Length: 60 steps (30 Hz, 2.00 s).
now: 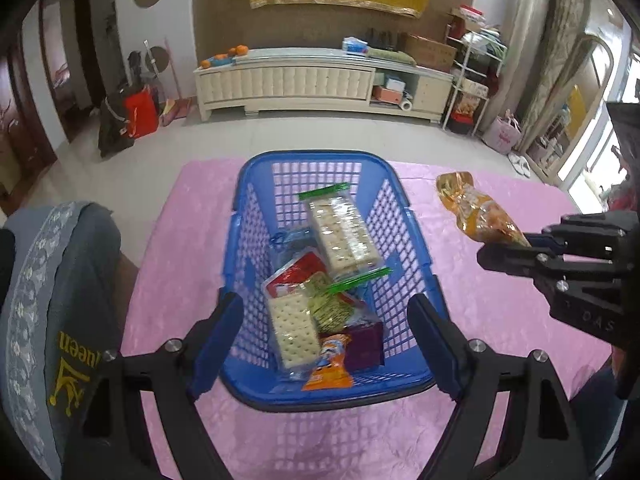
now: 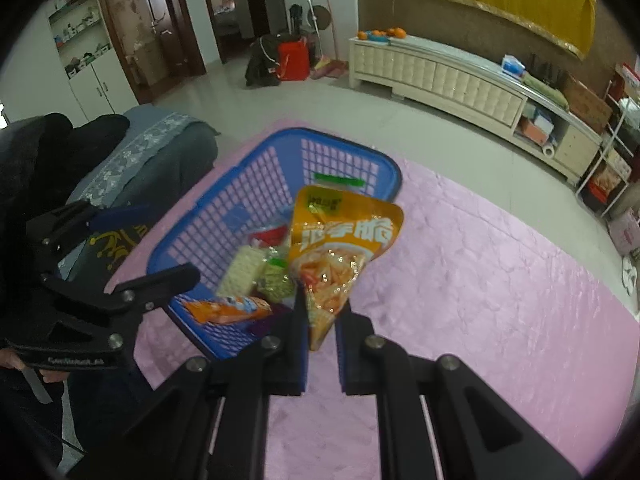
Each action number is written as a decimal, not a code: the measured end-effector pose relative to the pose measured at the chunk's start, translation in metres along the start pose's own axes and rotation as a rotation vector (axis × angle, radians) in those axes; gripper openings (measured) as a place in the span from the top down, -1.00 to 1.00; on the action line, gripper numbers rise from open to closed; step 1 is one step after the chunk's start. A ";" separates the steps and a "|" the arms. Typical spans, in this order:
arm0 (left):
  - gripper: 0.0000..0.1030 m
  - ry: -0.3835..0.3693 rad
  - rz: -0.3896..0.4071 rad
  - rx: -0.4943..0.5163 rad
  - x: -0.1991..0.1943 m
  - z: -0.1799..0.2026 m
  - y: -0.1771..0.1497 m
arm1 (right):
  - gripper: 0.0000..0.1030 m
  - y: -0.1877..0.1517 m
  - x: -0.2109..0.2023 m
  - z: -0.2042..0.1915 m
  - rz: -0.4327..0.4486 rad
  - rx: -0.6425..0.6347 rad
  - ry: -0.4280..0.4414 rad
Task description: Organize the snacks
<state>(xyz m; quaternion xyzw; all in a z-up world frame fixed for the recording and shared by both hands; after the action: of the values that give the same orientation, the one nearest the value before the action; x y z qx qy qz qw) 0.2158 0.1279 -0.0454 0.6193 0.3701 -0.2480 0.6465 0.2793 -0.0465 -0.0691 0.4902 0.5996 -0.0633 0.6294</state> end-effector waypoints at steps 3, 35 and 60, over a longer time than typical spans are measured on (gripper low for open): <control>-0.60 0.001 0.004 -0.027 -0.001 -0.016 -0.004 | 0.72 -0.001 0.011 -0.010 -0.025 -0.024 0.015; -0.60 0.027 0.176 -0.093 -0.058 -0.011 -0.079 | 0.00 -0.078 -0.024 -0.047 0.174 0.110 -0.081; -1.00 -0.021 0.425 0.001 -0.156 0.080 -0.128 | -0.99 -0.184 -0.160 -0.075 0.507 0.169 -0.365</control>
<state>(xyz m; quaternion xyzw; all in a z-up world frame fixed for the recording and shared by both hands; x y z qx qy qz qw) 0.0352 0.0137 -0.0051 0.6814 0.2243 -0.1125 0.6876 0.0606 -0.1699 -0.0225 0.6552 0.3282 -0.0408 0.6792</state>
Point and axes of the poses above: each gripper's, at about its wrist camera, not at the fingertips, and x roughly the way its jaws point, z to its right, y to its top, the point moved 3 cm from there along x, roughly the way its jaws point, and after that the axes turned 9 degrees about y, right-handed, at the moved point
